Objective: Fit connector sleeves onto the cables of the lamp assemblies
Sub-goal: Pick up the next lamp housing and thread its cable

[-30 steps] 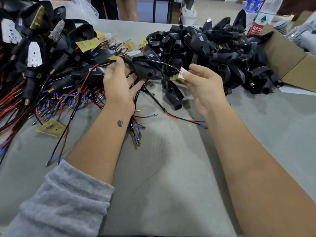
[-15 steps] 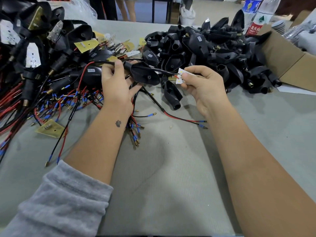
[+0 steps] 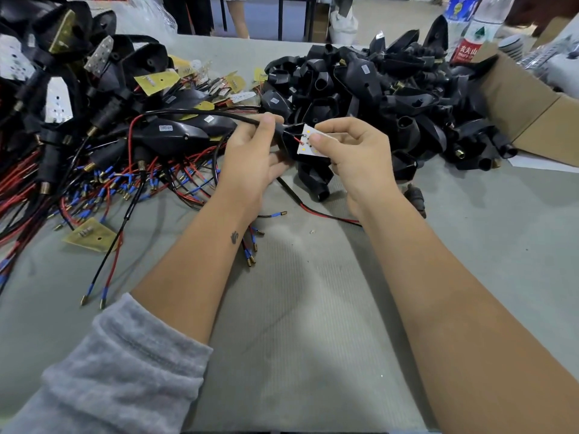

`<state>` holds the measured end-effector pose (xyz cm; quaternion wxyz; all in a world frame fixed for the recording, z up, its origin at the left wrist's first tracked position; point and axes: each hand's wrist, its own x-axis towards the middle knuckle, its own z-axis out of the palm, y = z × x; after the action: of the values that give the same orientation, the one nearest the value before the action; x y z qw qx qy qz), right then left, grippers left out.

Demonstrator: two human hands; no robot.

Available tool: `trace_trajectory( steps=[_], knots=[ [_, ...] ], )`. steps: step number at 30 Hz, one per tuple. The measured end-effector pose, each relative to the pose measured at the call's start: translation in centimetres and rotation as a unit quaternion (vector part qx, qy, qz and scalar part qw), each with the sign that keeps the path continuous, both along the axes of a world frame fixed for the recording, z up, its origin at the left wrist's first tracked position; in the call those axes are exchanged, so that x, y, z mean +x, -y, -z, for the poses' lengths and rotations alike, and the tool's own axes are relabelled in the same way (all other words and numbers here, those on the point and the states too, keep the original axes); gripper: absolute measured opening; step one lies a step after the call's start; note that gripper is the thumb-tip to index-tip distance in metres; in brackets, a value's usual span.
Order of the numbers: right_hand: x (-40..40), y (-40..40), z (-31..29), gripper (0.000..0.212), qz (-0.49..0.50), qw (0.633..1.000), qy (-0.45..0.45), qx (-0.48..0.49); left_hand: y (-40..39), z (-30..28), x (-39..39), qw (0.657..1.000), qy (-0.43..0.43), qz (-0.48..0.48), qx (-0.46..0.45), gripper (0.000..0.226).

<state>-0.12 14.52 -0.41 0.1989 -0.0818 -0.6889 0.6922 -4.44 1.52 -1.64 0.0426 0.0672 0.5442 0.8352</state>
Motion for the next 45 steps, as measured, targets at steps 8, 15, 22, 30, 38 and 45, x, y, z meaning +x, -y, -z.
trace_trajectory(
  steps=[8,15,22,30,38,45],
  knots=[
    [-0.1,0.2,0.0,0.018,-0.01,1.0,0.011,0.025,0.1,-0.1,0.2,0.999,-0.02,0.003,0.028,0.017],
    [-0.3,0.7,0.2,0.016,0.048,0.988,-0.031,0.142,0.1,-0.1,0.4,1.0,0.009,0.01,-0.004,0.022],
    [-0.2,1.1,0.2,0.013,0.067,0.976,-0.057,0.197,0.1,-0.4,0.5,1.0,0.016,-0.012,-0.018,0.022],
    [-0.3,1.1,0.3,0.014,0.072,0.972,-0.05,0.219,0.0,-0.7,0.9,0.994,-0.041,-0.06,-0.082,0.023],
    [-0.5,1.2,0.7,0.015,0.111,0.942,-0.049,0.314,0.2,-0.8,1.1,0.996,-0.03,-0.058,-0.064,0.03],
    [-0.1,0.8,0.2,0.011,-0.024,0.981,-0.008,0.191,1.0,-0.8,0.2,0.997,-0.009,-0.058,-0.053,0.035]
  ],
)
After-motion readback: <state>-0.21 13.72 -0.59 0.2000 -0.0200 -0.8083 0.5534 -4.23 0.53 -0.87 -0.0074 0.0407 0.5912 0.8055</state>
